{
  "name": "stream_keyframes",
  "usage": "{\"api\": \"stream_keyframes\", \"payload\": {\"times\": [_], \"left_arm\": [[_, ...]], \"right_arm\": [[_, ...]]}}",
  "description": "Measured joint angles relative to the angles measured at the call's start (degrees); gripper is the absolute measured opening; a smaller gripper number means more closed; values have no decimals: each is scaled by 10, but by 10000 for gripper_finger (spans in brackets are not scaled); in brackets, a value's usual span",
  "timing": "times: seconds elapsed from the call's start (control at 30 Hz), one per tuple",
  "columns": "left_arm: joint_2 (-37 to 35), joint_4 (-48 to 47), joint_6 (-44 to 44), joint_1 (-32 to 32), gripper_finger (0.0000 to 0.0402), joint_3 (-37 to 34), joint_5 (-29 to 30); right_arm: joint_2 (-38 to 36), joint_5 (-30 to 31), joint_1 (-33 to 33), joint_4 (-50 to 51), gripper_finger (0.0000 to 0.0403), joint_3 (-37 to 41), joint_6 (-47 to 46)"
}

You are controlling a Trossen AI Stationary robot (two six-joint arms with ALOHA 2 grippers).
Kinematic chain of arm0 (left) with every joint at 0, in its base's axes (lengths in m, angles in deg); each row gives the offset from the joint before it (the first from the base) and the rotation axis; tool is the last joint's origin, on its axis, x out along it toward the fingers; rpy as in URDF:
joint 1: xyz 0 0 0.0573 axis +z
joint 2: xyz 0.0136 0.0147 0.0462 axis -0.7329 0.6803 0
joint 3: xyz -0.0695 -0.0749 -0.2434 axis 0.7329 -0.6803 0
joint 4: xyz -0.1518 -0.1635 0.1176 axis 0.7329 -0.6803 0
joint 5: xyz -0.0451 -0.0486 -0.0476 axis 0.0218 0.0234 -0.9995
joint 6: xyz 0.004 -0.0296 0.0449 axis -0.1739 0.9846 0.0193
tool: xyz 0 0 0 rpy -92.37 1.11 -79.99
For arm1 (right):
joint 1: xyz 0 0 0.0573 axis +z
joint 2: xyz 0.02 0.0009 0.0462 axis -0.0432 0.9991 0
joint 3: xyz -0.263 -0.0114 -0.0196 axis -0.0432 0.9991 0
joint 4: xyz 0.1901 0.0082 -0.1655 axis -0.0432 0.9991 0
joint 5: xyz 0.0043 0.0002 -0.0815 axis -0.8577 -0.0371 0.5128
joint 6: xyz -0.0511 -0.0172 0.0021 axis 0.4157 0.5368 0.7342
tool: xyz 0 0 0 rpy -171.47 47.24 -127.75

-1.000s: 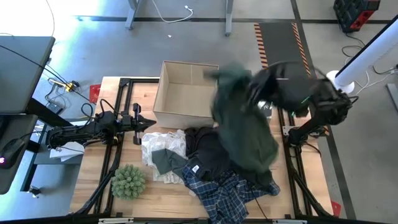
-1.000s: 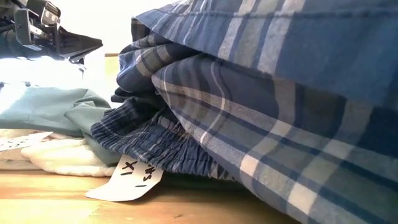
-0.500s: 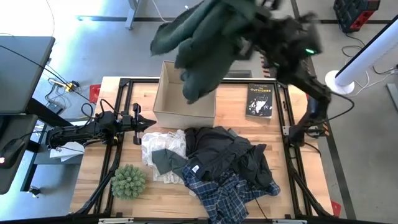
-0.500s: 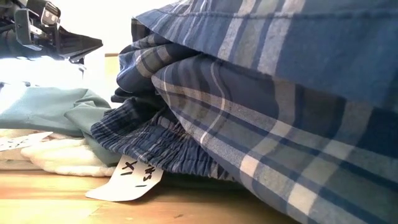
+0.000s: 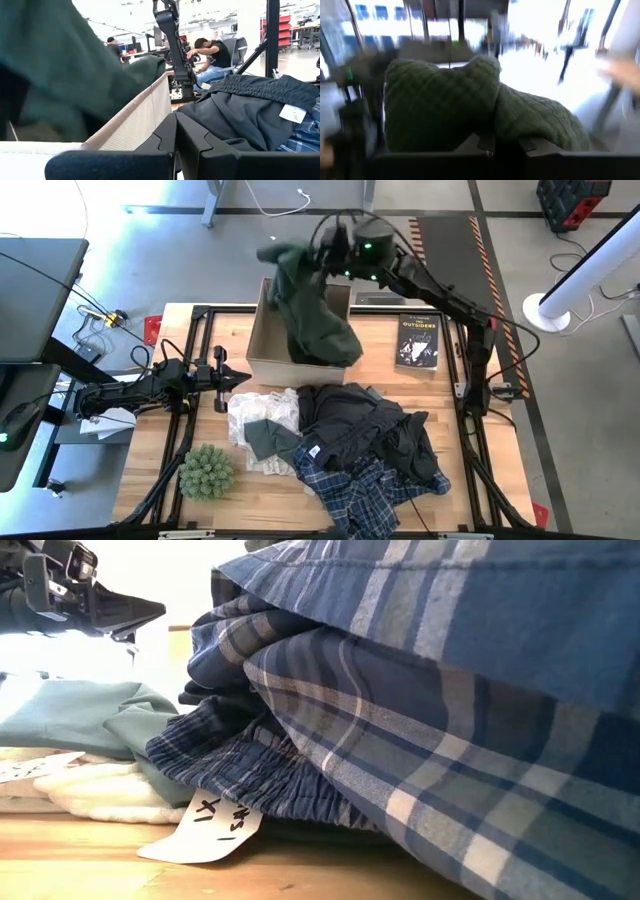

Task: Sort clothes
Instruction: Put the green jacket into the white bin, then put the black shorts into the white bin

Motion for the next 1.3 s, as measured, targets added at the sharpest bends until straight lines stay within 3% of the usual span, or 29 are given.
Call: {"api": "stream_keyframes", "payload": {"times": [0.17,0.37,0.53,0.77,0.93,1.1,1.3], "left_arm": [[0,0,0,0,1,0,0],[0,0,0,0,1,0,0],[0,0,0,0,1,0,0],[0,0,0,0,1,0,0],[0,0,0,0,1,0,0],[0,0,0,0,1,0,0],[0,0,0,0,1,0,0]], "right_arm": [[20,-4,-1,178,5,0,1],[65,-69,23,303,8,0,9],[108,-14,46,289,41,0,39],[162,-3,67,194,146,0,62],[155,51,77,199,211,0,89],[109,87,77,221,228,0,87],[90,75,60,240,225,0,36]]}}
